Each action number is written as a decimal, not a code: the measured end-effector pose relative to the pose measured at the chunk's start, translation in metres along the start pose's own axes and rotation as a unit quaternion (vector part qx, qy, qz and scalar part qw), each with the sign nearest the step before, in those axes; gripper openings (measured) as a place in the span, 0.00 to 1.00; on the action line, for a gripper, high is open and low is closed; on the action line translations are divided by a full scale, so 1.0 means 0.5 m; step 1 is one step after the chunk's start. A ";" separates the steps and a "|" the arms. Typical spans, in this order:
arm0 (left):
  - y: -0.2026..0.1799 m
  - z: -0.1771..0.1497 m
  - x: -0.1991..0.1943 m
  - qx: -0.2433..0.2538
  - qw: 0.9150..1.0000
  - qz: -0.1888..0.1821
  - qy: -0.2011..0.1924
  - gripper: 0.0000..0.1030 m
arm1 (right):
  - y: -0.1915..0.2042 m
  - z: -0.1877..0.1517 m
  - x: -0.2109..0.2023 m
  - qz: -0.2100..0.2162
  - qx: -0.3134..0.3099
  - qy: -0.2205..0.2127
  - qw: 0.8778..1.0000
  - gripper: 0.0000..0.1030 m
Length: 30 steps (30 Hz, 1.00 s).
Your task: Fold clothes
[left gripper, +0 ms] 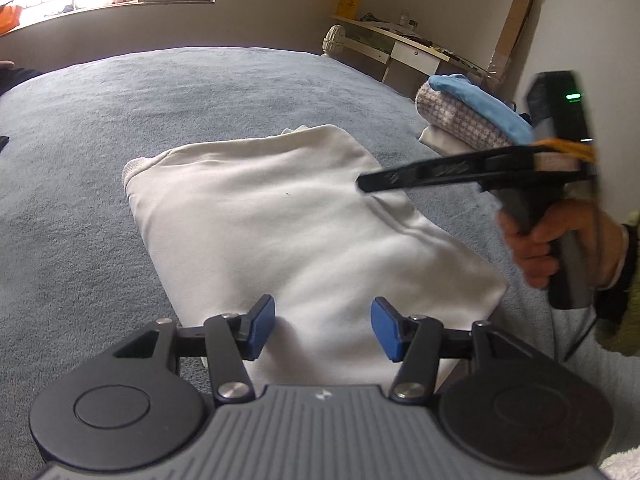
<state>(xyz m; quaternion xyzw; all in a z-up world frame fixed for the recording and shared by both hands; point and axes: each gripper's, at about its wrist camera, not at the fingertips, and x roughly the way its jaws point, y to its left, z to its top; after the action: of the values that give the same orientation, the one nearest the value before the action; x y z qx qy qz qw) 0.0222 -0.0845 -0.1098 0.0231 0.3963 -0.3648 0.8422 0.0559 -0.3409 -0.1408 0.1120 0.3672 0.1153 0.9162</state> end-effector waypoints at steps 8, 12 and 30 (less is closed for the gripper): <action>-0.001 0.009 -0.022 -0.006 1.000 0.001 -0.011 0.63 | -0.022 0.046 -0.025 -0.078 0.067 -0.036 0.994 0.11; -0.002 0.019 -0.038 -0.007 1.000 0.001 -0.022 0.70 | 0.018 0.049 -0.052 -0.070 0.061 -0.045 0.995 0.32; -0.007 0.029 -0.071 -0.016 0.998 0.042 -0.035 0.97 | 0.093 0.040 -0.073 -0.126 0.061 -0.062 0.988 0.99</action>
<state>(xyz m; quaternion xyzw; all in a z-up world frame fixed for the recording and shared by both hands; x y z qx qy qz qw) 0.0148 -0.0708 -0.0747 0.0129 0.3710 -0.3233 0.8704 0.0382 -0.3096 -0.0897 0.1272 0.3268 -0.0309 0.9360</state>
